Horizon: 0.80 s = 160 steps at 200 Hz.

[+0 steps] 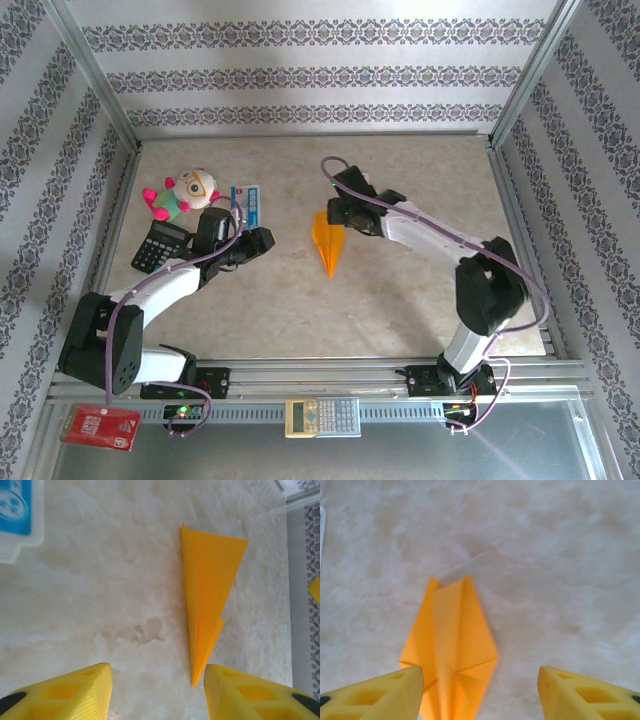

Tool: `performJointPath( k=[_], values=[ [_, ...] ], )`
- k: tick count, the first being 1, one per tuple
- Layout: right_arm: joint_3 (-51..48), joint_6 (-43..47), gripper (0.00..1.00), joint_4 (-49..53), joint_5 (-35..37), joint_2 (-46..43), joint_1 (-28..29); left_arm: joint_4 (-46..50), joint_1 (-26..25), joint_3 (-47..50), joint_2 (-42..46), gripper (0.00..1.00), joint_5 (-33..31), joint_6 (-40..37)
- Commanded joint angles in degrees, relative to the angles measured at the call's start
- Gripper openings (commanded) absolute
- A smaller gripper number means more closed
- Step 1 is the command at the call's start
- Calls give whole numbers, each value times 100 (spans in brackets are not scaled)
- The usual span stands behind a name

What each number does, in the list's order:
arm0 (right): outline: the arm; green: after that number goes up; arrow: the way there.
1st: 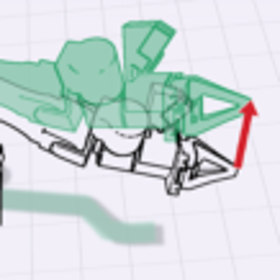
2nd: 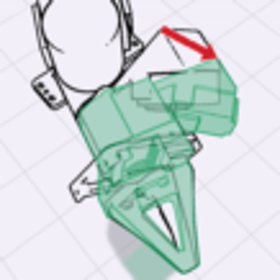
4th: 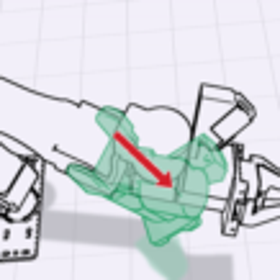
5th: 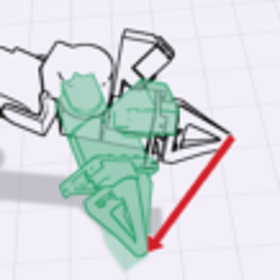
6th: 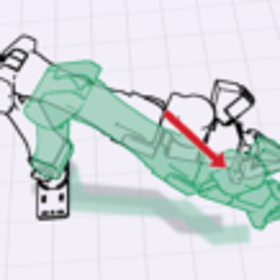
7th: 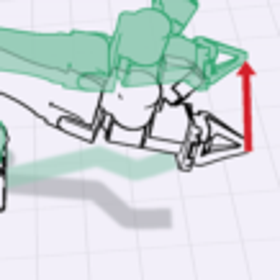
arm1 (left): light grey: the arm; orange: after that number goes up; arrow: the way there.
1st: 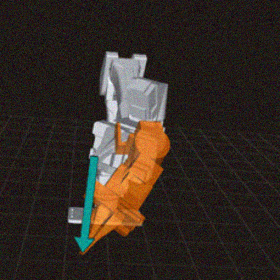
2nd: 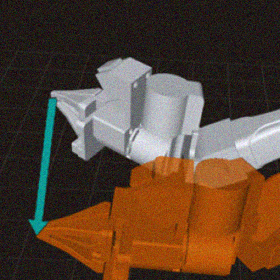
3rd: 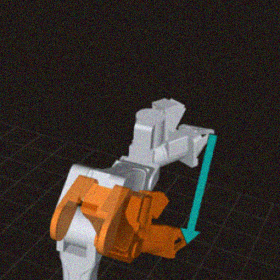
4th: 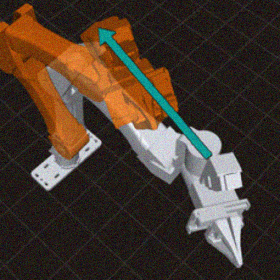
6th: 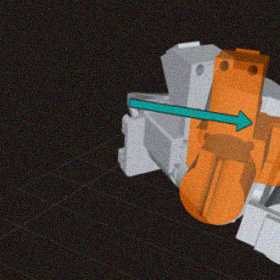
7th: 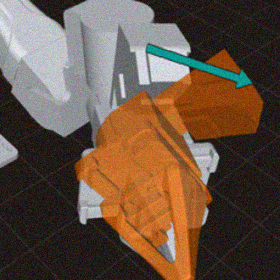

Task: Fold a paper plane with a square sheet of paper (pick it up from the middle)
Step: Move a paper plane to the center of the table, then reset both arms

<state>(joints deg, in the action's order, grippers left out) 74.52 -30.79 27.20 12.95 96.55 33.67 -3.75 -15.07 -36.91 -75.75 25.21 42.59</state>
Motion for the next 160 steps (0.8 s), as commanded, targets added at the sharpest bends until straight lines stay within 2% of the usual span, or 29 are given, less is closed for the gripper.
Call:
performJointPath(
  k=[1,31,59,64,82,106,132,147,160],
  values=[
    [-500,622,64,-69,873,-592,-296,360,174,-201,351,57,-870,-499],
    [-1263,1377,74,-618,1970,-1227,-685,649,303,-148,976,73,-2506,-1061],
    [-2005,1864,93,-1543,2362,-1587,-1237,321,375,149,1468,99,-4287,-1769],
    [-2111,1904,98,-1686,2415,-1633,-1343,175,399,216,1507,100,-4552,-1943],
    [-2552,2138,98,-2337,2475,-1757,-1706,-510,527,486,1434,100,-5172,-2588],
    [-3334,2544,98,-3689,2378,-1846,-2023,-1451,875,806,892,100,-4967,-3199],
    [-4285,2652,98,-5172,1751,-1938,-2392,-2108,1250,944,50,100,-4163,-3402],
    [-4810,2661,98,-6077,1296,-1906,-2602,-2887,1359,1127,-413,100,-3680,-3706],
    [-5129,2691,98,-6879,1041,-1805,-2742,-2533,1384,927,-475,100,-3542,-3805]
  ],
)
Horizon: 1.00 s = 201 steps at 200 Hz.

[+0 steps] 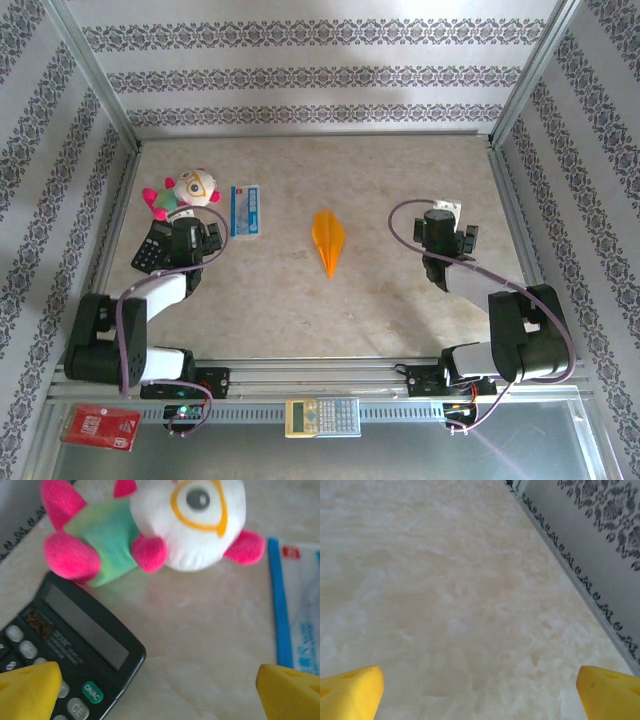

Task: Fold a paper plane with a square sheet of paper (pick it up from the middle)
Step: Reset both arms

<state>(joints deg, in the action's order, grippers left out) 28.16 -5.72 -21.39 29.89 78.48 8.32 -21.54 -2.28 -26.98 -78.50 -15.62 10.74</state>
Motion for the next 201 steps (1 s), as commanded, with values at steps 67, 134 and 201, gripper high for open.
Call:
performJointPath(
  k=[67,134,201],
  values=[
    [-883,145,98,-2948,-1550,374,-568,-3610,255,608,-1298,100,1273,-944],
    [-1034,84,98,-3613,-1785,787,-700,-3497,259,588,-1279,100,1239,-923],
    [-883,293,98,-3539,-1715,921,-516,-3737,255,721,-1273,100,1201,-907]
  ],
)
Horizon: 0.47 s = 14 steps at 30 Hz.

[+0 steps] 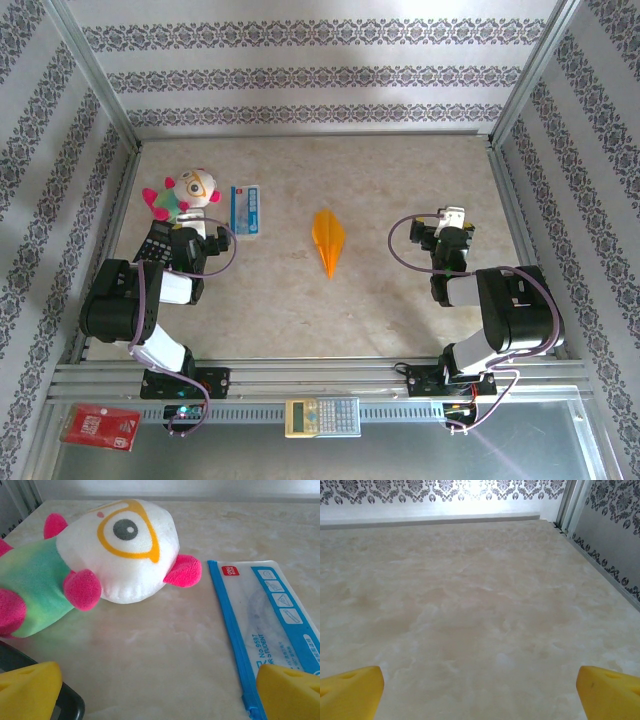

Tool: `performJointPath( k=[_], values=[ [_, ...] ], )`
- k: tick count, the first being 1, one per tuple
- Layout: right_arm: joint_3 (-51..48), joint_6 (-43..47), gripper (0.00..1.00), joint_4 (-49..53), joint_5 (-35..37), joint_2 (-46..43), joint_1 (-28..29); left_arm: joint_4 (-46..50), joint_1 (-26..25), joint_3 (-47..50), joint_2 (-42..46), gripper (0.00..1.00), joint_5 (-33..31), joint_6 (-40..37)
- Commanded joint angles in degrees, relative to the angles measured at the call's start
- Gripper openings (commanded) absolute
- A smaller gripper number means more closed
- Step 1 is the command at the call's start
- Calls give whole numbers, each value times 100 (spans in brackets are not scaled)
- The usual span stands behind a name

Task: Fold a paper plane with a square sheet of paper (pick it up from the middle)
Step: Reset both arms

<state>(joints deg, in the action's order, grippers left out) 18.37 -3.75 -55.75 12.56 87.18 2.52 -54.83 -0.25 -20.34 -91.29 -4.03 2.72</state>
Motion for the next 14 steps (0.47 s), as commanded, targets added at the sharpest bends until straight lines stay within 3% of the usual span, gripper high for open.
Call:
performJointPath(
  k=[1,14],
  values=[
    [97,99,98,-103,19,48,63,-407,56,57,6,100,43,-105],
    [95,85,98,-95,-34,48,46,-188,54,-58,14,100,24,-88]
  ],
)
